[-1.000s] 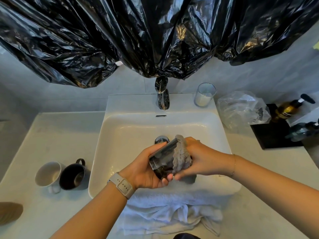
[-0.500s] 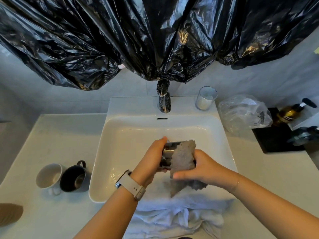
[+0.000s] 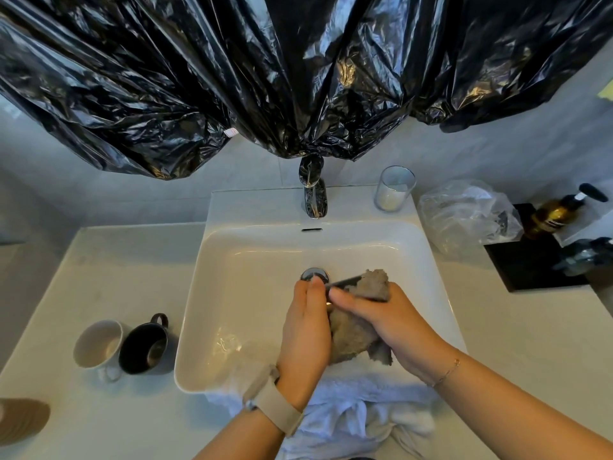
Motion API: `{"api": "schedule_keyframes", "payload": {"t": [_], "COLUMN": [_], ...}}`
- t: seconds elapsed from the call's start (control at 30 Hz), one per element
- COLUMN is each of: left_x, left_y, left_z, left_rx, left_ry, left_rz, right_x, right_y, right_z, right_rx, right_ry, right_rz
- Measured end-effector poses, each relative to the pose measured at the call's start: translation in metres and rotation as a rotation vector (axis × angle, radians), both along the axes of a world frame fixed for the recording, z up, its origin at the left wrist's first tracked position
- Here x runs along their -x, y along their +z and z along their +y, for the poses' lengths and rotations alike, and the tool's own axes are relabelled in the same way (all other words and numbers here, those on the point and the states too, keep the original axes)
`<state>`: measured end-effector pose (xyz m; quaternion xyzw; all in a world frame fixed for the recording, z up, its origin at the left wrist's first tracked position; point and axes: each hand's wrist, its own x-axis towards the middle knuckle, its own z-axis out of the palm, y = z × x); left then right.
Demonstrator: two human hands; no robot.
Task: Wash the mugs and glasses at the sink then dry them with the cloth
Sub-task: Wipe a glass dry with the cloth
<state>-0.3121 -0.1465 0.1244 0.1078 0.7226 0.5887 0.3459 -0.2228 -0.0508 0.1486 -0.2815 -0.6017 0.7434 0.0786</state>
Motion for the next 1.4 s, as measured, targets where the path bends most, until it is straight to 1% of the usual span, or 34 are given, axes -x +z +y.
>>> {"api": "schedule_keyframes", "payload": {"t": [0.07,0.1,0.13,0.2,0.23,0.27,0.33,0.37,0.4,0.47,0.6,0.67,0.73,0.8,0.83,0.87,0.9,0.97,1.0,1.07,1.1,1.17,1.23,1.27,1.3,1.37,1.4], "left_x": [-0.004,-0.002,0.003,0.015,0.019,0.020,0.014,0.009,0.005,-0.002,-0.014,-0.019,-0.021,-0.018,-0.016,-0.013,-0.011,-0.006,-0.003,0.005,0.009,0.014,0.014,0.013,0.012,0.010,0.009], "left_y": [-0.003,-0.004,-0.006,-0.007,-0.005,-0.004,0.000,0.002,0.004,0.009,0.011,0.009,0.004,-0.002,-0.005,-0.008,-0.011,-0.011,-0.008,-0.004,-0.003,0.000,0.002,0.002,0.002,-0.003,-0.005], "left_z": [-0.006,-0.007,-0.007,-0.006,-0.005,-0.004,-0.001,0.001,0.002,0.001,-0.015,-0.023,-0.026,-0.029,-0.029,-0.029,-0.026,-0.021,-0.018,-0.014,-0.015,-0.015,-0.013,-0.013,-0.014,-0.021,-0.026], "left_rx": [0.028,0.041,0.062,0.100,0.127,0.143,0.139,0.129,0.117,0.069,-0.051,-0.097,-0.162,-0.159,-0.135,-0.118,-0.112,-0.110,-0.096,-0.025,-0.010,0.000,-0.002,-0.009,-0.030,-0.083,-0.080], "left_ry": [-0.047,-0.075,-0.099,-0.164,-0.203,-0.233,-0.213,-0.179,-0.149,-0.128,-0.151,-0.178,-0.182,-0.246,-0.291,-0.326,-0.355,-0.425,-0.464,-0.510,-0.522,-0.490,-0.366,-0.306,-0.254,-0.210,-0.226], "left_rz": [0.077,0.092,0.071,-0.063,-0.126,-0.157,-0.169,-0.144,-0.090,0.036,0.111,0.123,0.161,0.344,0.430,0.470,0.456,0.301,0.174,-0.137,-0.246,-0.317,-0.349,-0.319,-0.248,0.025,0.190], "right_x": [0.000,-0.002,-0.006,-0.017,-0.021,-0.024,-0.023,-0.021,-0.019,-0.018,-0.032,-0.038,-0.038,-0.037,-0.035,-0.034,-0.032,-0.031,-0.031,-0.032,-0.032,-0.030,-0.021,-0.017,-0.013,-0.009,-0.009], "right_y": [-0.002,-0.001,-0.002,-0.003,-0.004,-0.006,-0.005,-0.002,0.001,0.008,0.021,0.022,0.019,0.012,0.010,0.008,0.005,-0.003,-0.006,-0.010,-0.012,-0.012,-0.012,-0.012,-0.011,-0.010,-0.008], "right_z": [0.001,0.001,0.002,0.002,0.000,-0.002,-0.008,-0.011,-0.015,-0.019,-0.025,-0.024,-0.021,-0.018,-0.018,-0.019,-0.019,-0.021,-0.022,-0.023,-0.024,-0.029,-0.036,-0.039,-0.040,-0.036,-0.035], "right_rx": [0.137,0.183,0.218,0.244,0.217,0.133,-0.126,-0.219,-0.268,-0.280,-0.166,-0.083,0.038,0.257,0.342,0.386,0.382,0.250,0.132,-0.124,-0.224,-0.320,-0.276,-0.227,-0.180,-0.024,0.103], "right_ry": [-0.017,0.031,0.111,0.260,0.299,0.297,0.185,0.122,0.079,0.052,0.123,0.148,0.086,0.038,0.016,-0.011,-0.046,-0.112,-0.123,-0.093,-0.071,-0.057,-0.088,-0.111,-0.120,-0.099,-0.086], "right_rz": [-0.033,-0.035,-0.021,-0.010,-0.021,-0.031,-0.052,-0.053,-0.048,-0.039,0.086,0.096,0.050,0.006,-0.008,-0.024,-0.037,-0.037,-0.029,-0.054,-0.080,-0.074,-0.070,-0.082,-0.088,-0.060,-0.033]}}
